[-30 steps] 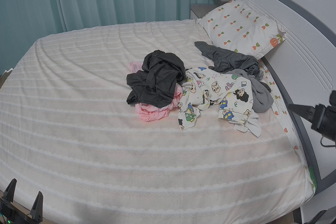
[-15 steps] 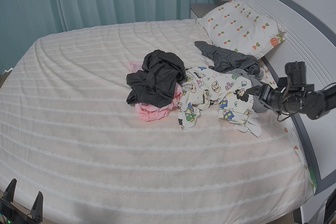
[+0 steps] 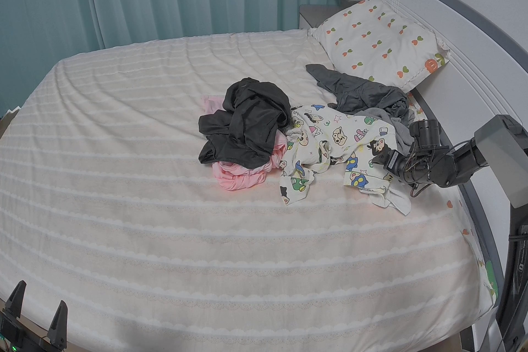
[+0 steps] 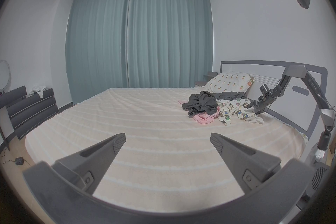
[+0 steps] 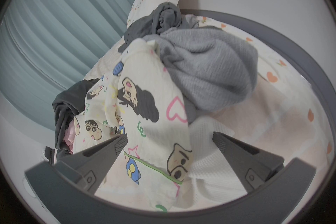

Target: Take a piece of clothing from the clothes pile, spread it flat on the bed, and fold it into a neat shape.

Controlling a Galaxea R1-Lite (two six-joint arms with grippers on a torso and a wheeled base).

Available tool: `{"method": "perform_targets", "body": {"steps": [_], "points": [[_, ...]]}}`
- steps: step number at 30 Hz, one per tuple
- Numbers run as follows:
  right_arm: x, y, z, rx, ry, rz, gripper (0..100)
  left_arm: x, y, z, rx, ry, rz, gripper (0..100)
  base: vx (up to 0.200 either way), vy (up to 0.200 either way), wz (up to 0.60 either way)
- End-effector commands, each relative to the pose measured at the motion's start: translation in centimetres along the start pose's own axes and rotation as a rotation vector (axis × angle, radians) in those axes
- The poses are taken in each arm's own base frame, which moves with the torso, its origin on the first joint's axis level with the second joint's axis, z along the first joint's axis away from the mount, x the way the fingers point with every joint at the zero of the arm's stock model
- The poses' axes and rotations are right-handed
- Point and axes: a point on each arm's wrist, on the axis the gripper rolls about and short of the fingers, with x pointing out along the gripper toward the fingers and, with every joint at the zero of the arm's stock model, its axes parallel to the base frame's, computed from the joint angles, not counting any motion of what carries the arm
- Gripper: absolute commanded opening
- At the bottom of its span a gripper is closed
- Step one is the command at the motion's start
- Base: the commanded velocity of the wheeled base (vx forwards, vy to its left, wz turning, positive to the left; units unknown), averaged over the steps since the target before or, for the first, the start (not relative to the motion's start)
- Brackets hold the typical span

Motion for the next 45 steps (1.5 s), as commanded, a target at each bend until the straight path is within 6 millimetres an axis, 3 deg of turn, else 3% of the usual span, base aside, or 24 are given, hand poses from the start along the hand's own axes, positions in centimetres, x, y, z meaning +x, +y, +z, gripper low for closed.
{"method": "perform_targets", "body": {"steps": [1, 13, 25, 28, 33, 38, 45], "points": [[0.8, 0.2, -1.0, -0.002, 0.022, 0.001, 100, 0.0, 0.0, -0.4, 0.000, 0.006, 0.001, 100, 0.000, 0.000, 0.00], [0.4, 3.1, 0.2, -0.035, -0.057, 0.084, 100, 0.0, 0.0, -0.4, 0.000, 0.006, 0.001, 100, 0.000, 0.000, 0.00], [2.8, 3.5, 0.0, -0.098, -0.074, 0.087, 100, 0.0, 0.0, -0.4, 0.000, 0.006, 0.001, 100, 0.000, 0.000, 0.00], [2.5, 3.1, -0.2, -0.123, -0.079, 0.048, 100, 0.0, 0.0, -0.4, 0.000, 0.006, 0.001, 100, 0.000, 0.000, 0.00], [-0.5, 2.1, -0.7, -0.143, -0.043, 0.010, 100, 0.0, 0.0, -0.4, -0.002, 0.006, 0.001, 100, 0.000, 0.000, 0.00], [-2.0, 1.3, -1.1, -0.154, -0.034, -0.006, 100, 0.0, 0.0, -0.4, 0.000, 0.006, 0.001, 100, 0.000, 0.000, 0.00], [-1.2, 2.3, -0.9, -0.171, -0.097, 0.033, 100, 0.0, 0.0, -0.4, 0.000, 0.006, 0.001, 100, 0.000, 0.000, 0.00]]}}
